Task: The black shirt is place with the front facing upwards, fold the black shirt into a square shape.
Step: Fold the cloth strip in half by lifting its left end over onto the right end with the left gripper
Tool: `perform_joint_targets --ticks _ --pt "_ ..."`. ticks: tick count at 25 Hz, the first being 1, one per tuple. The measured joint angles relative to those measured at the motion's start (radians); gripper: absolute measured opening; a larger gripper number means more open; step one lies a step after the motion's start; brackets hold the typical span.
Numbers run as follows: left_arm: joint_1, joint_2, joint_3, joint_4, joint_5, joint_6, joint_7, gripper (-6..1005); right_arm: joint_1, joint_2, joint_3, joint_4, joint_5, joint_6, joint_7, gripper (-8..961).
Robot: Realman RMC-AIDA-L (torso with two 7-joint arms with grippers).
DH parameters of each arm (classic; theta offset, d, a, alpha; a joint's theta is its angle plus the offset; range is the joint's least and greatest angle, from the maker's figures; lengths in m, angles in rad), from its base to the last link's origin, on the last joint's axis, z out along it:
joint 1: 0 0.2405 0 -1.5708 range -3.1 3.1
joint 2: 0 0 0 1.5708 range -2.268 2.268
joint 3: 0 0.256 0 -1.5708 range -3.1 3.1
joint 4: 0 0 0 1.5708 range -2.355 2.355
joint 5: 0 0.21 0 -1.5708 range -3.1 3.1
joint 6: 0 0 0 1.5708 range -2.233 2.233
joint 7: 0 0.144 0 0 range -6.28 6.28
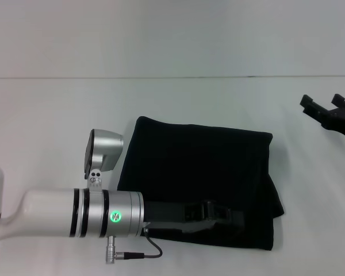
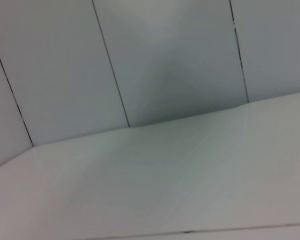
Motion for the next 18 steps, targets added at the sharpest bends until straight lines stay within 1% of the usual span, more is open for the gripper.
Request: perform_joint_targets --ticks 3,7,10,13,16,18 --pt "0.008 -0.001 -0.004 -0.002 -0.008 0.003 -0.002 80 -0.016 -0.001 0.005 -0.007 0.000 -0.038 -0.002 942" --pt "0.029 0.000 -0.018 0.002 -0.022 0.025 0.013 81 -0.023 0.000 0.000 -0.004 0.000 -0.050 -0.006 941" --pt "0.037 0.003 -0.019 0.007 -0.039 0.075 0.048 181 -0.026 0.000 -0.001 -0.002 0.000 -0.050 -0.006 941" --pt "0.045 0.004 -0.019 0.014 -0.071 0.178 0.139 281 -0.031 0.001 0.000 -0.001 -0.002 -0.061 -0.006 941" --pt "0.051 0.005 -0.014 0.054 -0.072 0.267 0.216 429 -0.043 0.001 -0.020 -0.004 -0.008 -0.115 -0.007 941" --pt "0.068 0.005 -0.013 0.095 -0.071 0.310 0.263 527 -0.055 -0.001 -0.061 -0.007 -0.010 -0.177 -0.009 942"
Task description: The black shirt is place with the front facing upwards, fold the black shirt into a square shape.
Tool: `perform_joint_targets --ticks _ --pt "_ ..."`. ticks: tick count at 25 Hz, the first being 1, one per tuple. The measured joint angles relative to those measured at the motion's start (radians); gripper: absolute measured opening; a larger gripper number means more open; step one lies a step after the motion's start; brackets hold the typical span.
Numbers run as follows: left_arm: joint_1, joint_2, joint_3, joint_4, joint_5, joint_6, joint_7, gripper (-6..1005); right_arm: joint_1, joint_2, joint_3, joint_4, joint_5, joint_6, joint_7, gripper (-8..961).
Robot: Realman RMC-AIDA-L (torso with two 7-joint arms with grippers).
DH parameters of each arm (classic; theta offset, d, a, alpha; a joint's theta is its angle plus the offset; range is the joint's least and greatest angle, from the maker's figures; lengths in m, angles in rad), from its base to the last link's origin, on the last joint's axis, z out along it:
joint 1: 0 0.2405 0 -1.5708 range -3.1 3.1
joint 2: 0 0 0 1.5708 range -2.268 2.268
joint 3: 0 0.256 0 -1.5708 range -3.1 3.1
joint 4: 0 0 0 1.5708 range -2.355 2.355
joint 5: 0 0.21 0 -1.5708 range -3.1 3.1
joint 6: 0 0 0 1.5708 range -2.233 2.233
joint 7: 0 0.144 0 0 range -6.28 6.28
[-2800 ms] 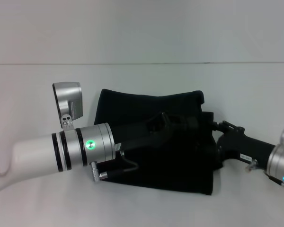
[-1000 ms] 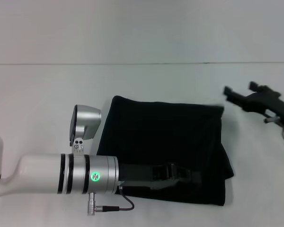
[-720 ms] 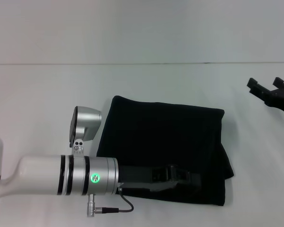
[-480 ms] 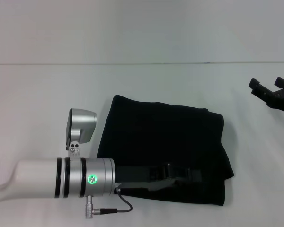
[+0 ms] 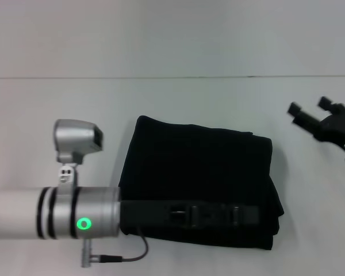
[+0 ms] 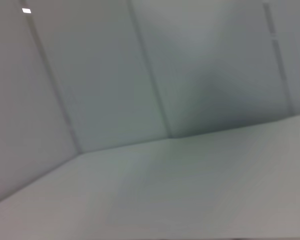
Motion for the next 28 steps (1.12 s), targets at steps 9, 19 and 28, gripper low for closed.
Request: perform_joint_targets --ticks 9,19,28 --pt "0.122 0.030 -0.030 0.182 -0.069 0.040 0.114 768 -0.042 0.001 -0.183 0.008 -0.111 -0.197 -0.063 942" --pt "0.143 0.103 -0.162 0.172 -0.083 0.018 0.097 777 -0.083 0.003 -0.192 0.051 -0.157 -0.176 -0.065 941" --pt "0.144 0.106 -0.187 0.172 -0.083 -0.031 0.087 781 -0.115 0.001 -0.173 0.049 -0.168 -0.121 -0.063 941"
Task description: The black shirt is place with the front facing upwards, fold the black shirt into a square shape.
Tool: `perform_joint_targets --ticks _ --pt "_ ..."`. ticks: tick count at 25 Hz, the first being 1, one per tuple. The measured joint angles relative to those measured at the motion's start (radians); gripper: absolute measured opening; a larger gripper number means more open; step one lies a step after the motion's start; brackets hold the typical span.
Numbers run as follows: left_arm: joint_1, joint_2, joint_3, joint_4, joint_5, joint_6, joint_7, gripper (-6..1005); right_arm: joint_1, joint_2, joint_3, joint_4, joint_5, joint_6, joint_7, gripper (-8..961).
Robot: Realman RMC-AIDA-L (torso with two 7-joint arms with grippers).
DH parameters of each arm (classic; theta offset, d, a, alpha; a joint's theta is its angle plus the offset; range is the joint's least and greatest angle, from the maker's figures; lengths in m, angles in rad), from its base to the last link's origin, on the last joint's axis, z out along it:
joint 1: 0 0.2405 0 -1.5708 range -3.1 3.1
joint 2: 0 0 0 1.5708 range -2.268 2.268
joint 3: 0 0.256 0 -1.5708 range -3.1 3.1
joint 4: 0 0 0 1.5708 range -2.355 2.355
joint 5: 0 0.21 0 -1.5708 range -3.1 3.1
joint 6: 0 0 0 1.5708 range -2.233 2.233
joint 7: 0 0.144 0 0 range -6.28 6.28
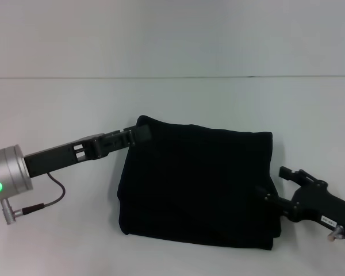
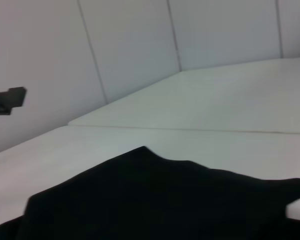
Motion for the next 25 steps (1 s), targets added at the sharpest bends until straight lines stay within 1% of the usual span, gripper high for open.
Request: perform_joint_targets --ticks 5,11,14,18,25 --pt "0.000 0.004 -0.002 0.000 0.000 -0.019 -0.004 781 -0.019 -0.005 0.031 -0.016 0.002 -0.021 0.000 942" --pt "0.006 0.009 -0.003 0.000 0.000 -0.079 -0.020 782 -0.042 -0.006 0.025 -0.049 -0.010 -0.152 -0.012 942" --pt "0.012 0.015 -0.003 0.000 0.000 -0.127 -0.039 782 -0.043 -0.002 0.010 -0.048 -0.061 -0.188 -0.042 942" --pt "0.022 0.023 -0.003 0.000 -0.001 -0.172 -0.067 781 -0.042 0.001 0.006 -0.038 -0.127 -0.176 -0.070 942" --pt "0.024 0.032 -0.004 0.000 0.006 -0.220 -0.120 782 -0.081 -0.001 0.022 -0.045 -0.126 -0.128 -0.081 941"
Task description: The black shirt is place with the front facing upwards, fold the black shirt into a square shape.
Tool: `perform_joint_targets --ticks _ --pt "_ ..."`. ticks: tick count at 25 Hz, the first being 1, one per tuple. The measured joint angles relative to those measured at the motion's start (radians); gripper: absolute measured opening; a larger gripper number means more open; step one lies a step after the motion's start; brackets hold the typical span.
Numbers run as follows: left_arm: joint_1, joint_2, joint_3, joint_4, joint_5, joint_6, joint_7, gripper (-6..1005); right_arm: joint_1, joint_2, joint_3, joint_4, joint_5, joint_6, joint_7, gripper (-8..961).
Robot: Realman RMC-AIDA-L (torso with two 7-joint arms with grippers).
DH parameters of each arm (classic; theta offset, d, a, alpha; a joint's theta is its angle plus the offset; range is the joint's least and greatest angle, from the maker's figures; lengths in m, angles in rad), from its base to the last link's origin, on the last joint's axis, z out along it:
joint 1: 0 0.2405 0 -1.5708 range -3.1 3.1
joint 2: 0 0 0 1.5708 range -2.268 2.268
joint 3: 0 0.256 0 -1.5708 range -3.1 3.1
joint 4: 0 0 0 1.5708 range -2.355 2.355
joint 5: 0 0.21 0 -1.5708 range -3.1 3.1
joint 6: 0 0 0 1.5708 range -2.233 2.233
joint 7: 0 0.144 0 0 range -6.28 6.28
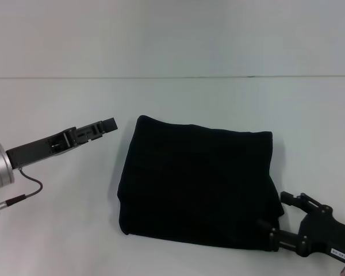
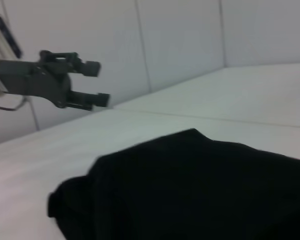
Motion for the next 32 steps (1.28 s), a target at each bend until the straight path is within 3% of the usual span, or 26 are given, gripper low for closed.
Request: perform_joint_targets --ticks 4,10,13,14,19,25,32 --pt "-0.026 0.015 0.033 0.004 0.045 -0.035 -0.088 781 -0.004 -0.002 0.033 -0.003 0.002 0.003 0.000 941" --pt "-0.105 0.084 0.131 0.013 0.155 -0.043 -0.372 781 -0.015 -0.004 0.069 -0.026 0.002 -0.083 -0.014 942" --pt "-0.137 0.099 0.159 0.018 0.198 -0.045 -0.471 782 -0.025 -0.004 0.073 -0.043 -0.001 -0.123 -0.014 942" --pt "-0.181 0.106 0.186 0.023 0.267 -0.063 -0.561 782 -0.028 -0.004 0.071 -0.047 -0.003 -0.131 -0.014 942" --pt "-0.233 0.096 0.231 0.018 0.324 -0.123 -0.622 782 -0.044 -0.004 0.064 -0.053 -0.016 -0.153 -0.023 942" --pt "-0.263 0.067 0.328 0.005 0.333 -0.227 -0.667 781 -0.051 -0.003 0.064 -0.055 -0.041 -0.154 -0.031 941" --pt "-0.269 0.047 0.337 0.000 0.334 -0.246 -0.671 781 -0.051 -0.003 0.063 -0.055 -0.041 -0.155 -0.031 941"
